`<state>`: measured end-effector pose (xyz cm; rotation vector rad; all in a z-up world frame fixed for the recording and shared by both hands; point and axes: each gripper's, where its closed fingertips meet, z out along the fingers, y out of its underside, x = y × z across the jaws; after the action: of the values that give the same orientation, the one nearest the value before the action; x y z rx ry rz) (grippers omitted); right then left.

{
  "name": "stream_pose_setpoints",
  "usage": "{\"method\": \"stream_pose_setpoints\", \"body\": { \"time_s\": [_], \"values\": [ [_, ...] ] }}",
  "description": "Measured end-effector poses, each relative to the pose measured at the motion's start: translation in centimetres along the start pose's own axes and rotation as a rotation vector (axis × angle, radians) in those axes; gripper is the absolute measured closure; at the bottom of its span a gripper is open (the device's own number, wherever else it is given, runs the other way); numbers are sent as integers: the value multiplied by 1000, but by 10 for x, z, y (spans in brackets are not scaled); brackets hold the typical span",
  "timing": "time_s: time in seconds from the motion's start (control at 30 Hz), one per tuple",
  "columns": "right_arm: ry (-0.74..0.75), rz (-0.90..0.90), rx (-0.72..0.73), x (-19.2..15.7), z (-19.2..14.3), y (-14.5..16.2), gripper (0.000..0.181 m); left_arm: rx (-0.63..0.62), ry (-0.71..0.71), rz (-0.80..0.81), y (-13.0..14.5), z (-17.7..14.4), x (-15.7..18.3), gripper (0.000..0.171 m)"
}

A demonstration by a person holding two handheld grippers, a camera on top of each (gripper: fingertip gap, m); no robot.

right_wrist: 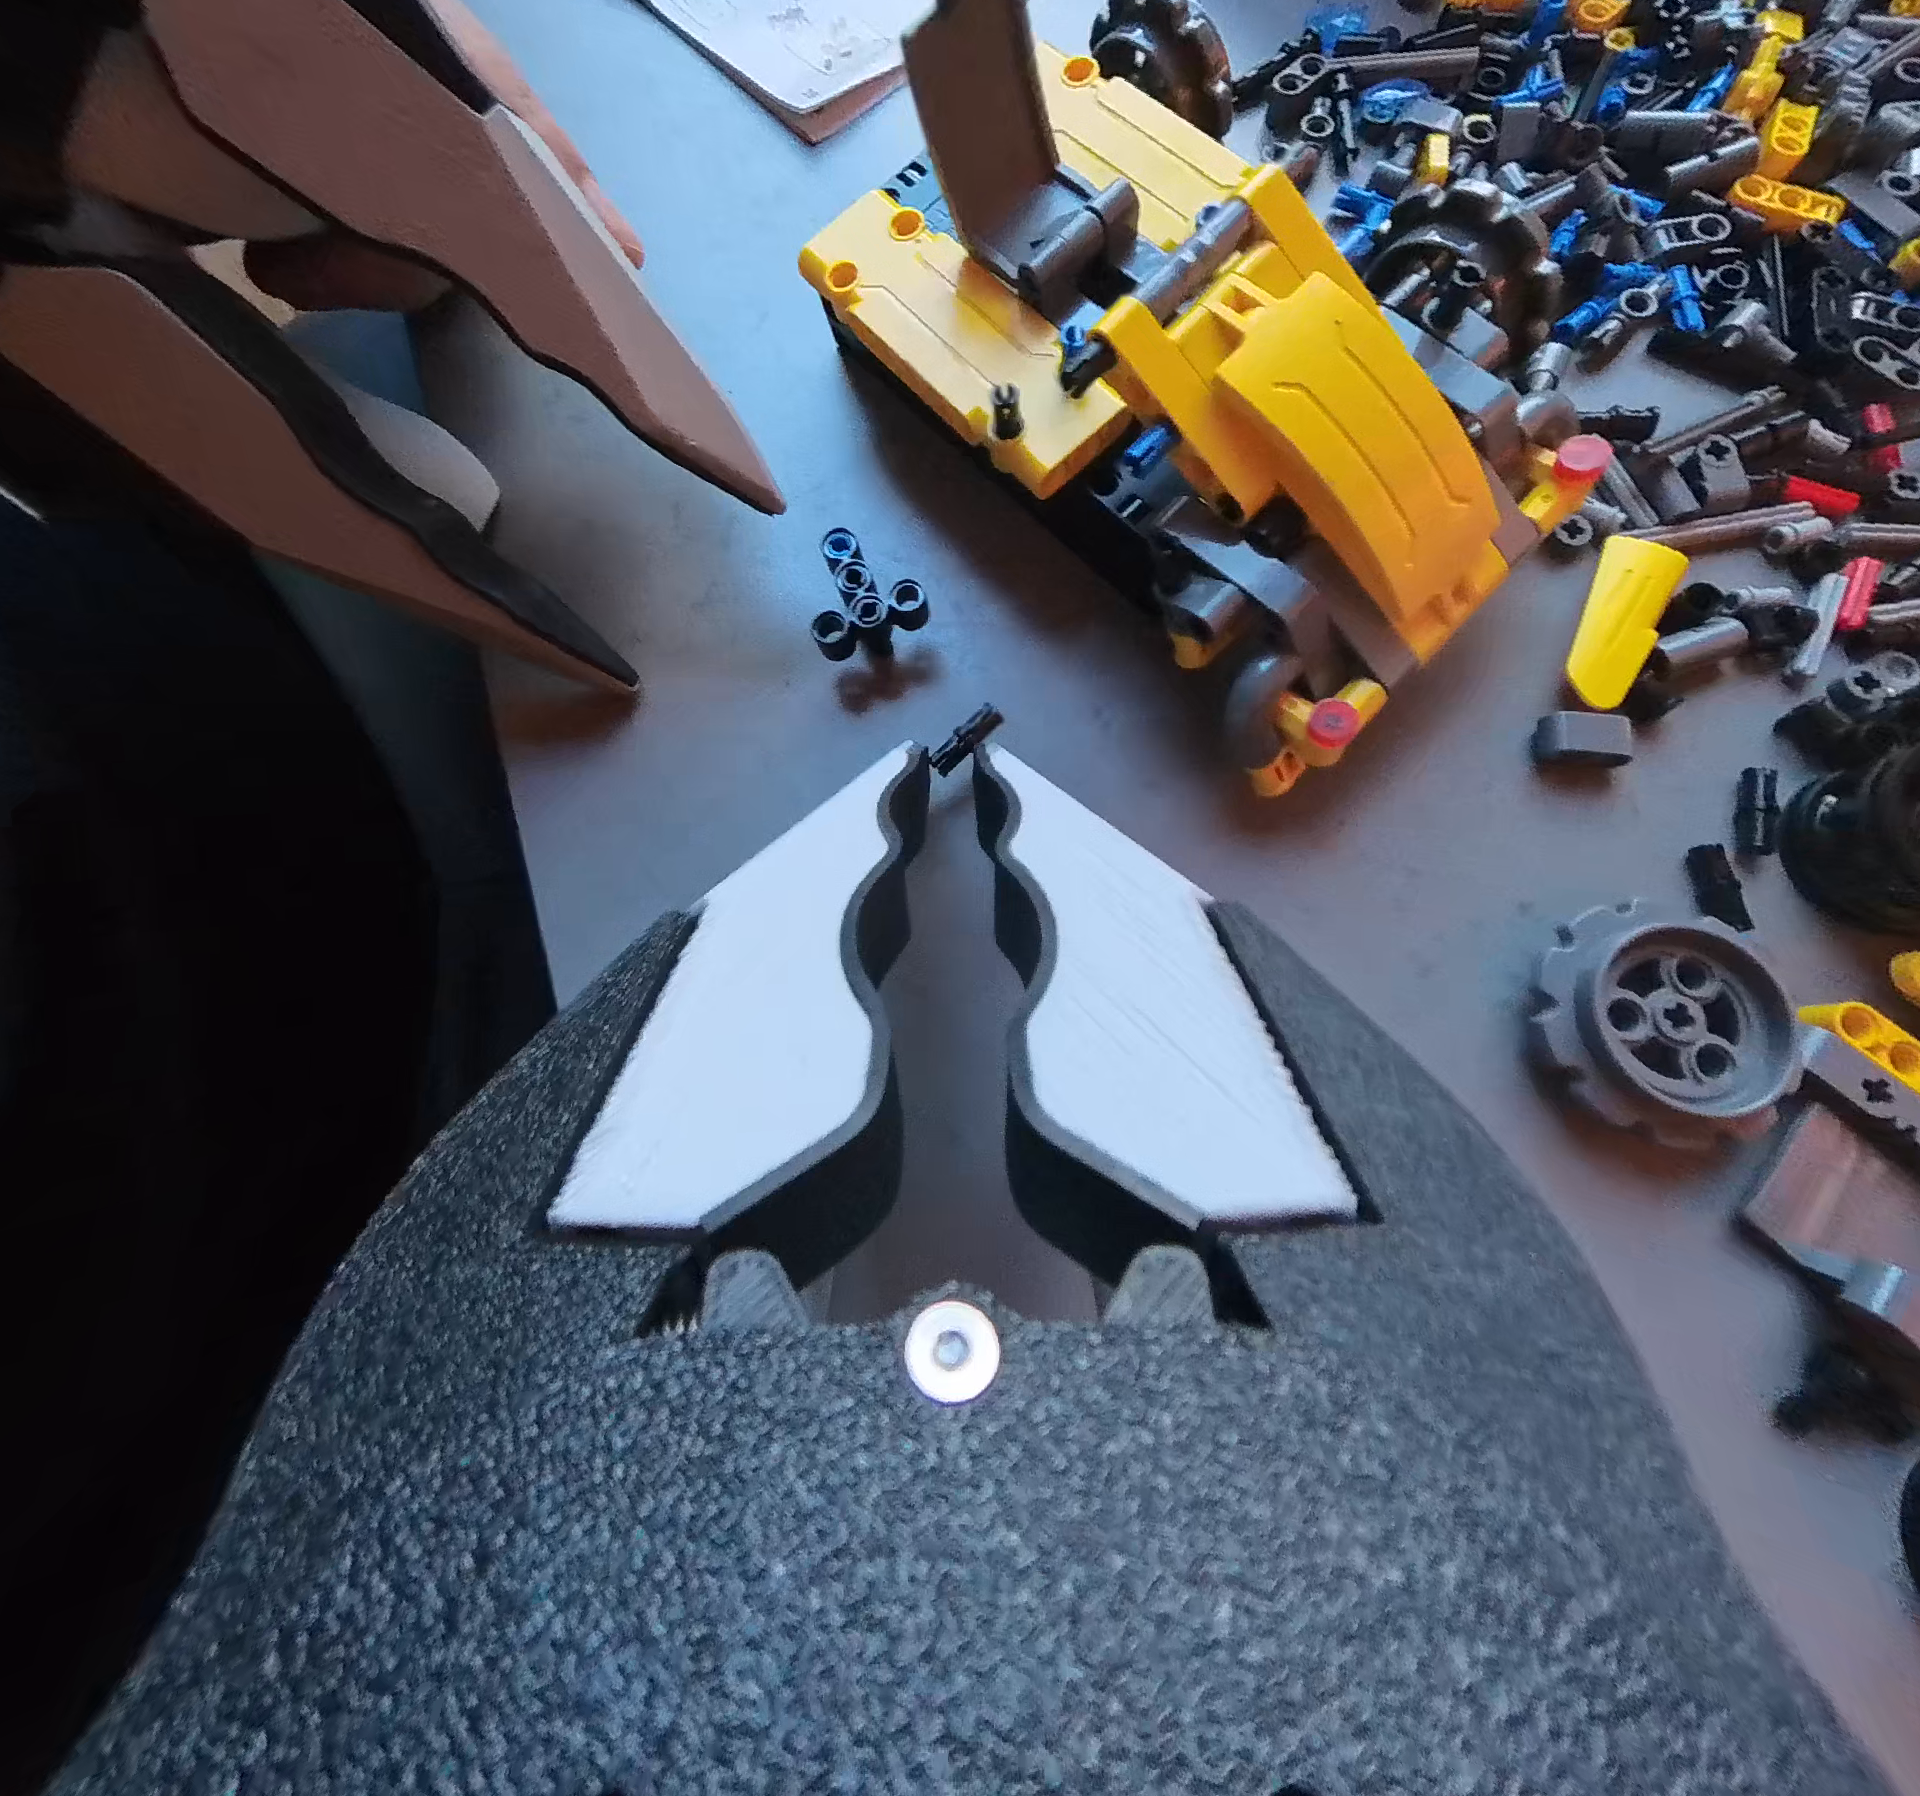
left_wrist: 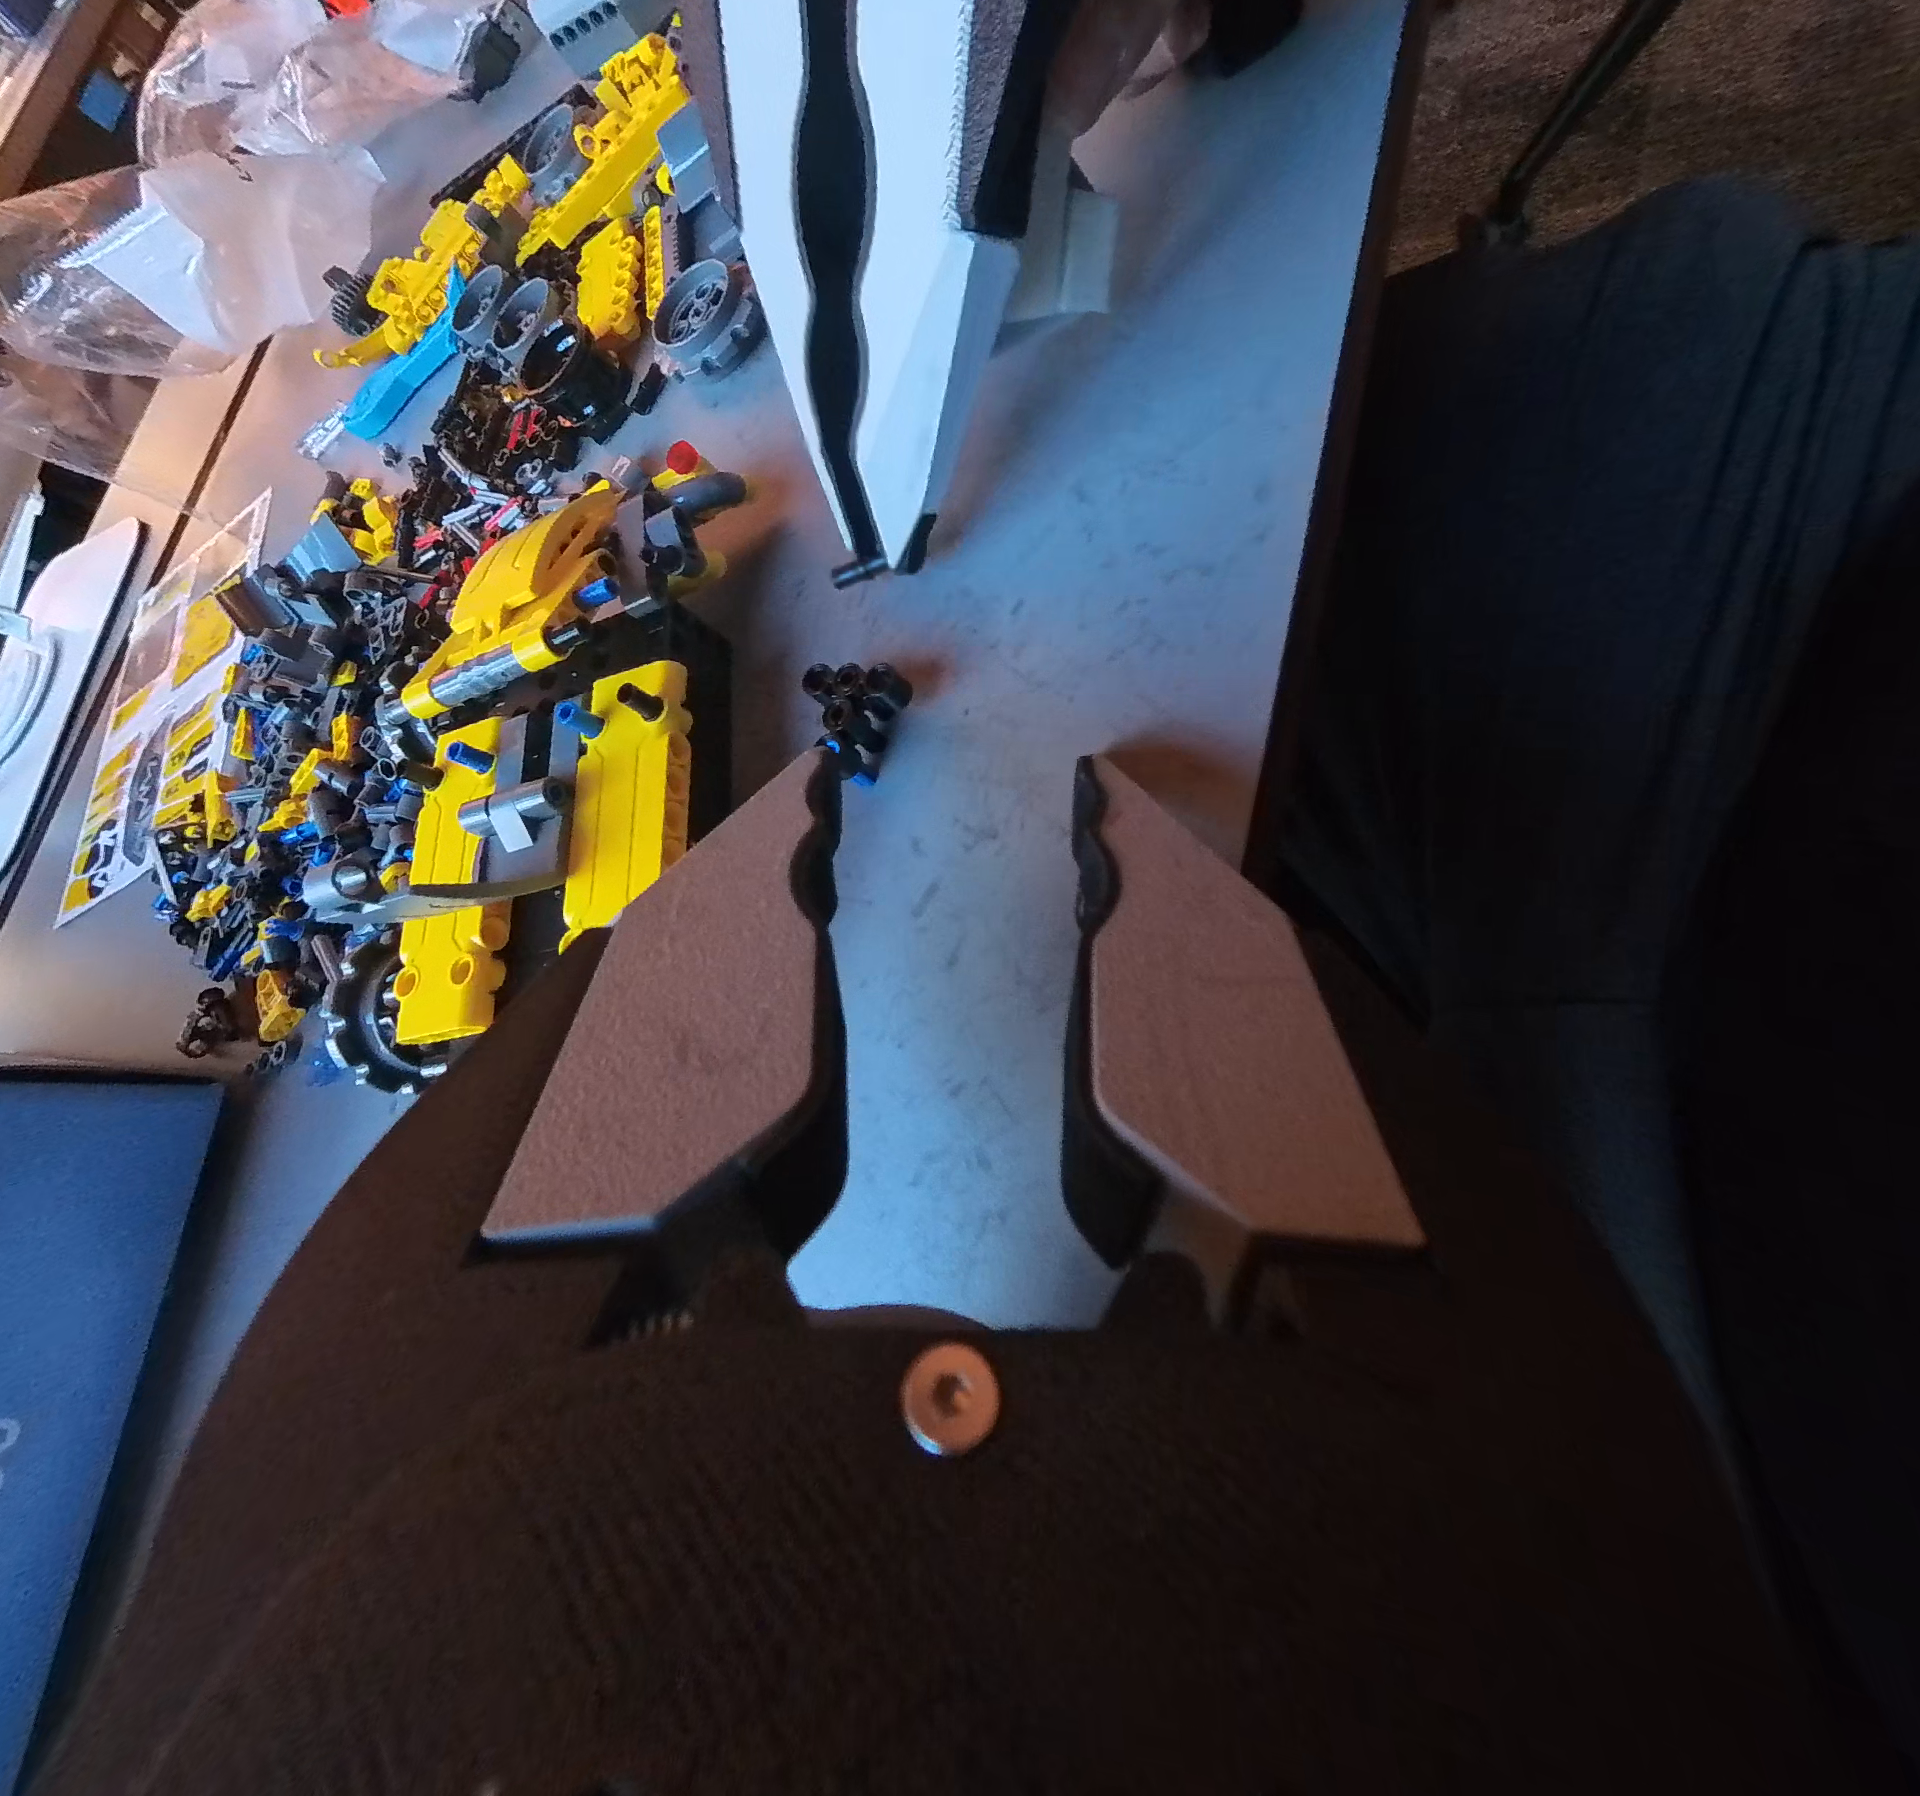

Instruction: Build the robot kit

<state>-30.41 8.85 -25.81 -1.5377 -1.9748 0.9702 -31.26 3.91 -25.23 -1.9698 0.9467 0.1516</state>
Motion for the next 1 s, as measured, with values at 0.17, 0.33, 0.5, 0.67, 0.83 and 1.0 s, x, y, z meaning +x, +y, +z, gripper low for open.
{"method": "stream_pose_setpoints", "body": {
  "time_s": [0.17,0.33,0.5,0.67,0.83,1.0],
  "values": [
    [-14,-17,5,-7,2,-3,173,0,-1,1,0,0,0,130],
    [-36,-15,29,-11,2,-8,178,3,0,0,0,0,0,130],
    [-41,7,12,-9,4,-6,176,2,0,2,0,0,0,129],
    [-21,16,10,-7,2,-4,171,1,0,2,0,0,0,129],
    [-18,68,2,-7,-1,1,162,6,-5,2,-1,-1,0,129],
    [1,69,-11,-9,1,2,161,-8,-10,-29,5,-1,-7,128]
  ]
}}
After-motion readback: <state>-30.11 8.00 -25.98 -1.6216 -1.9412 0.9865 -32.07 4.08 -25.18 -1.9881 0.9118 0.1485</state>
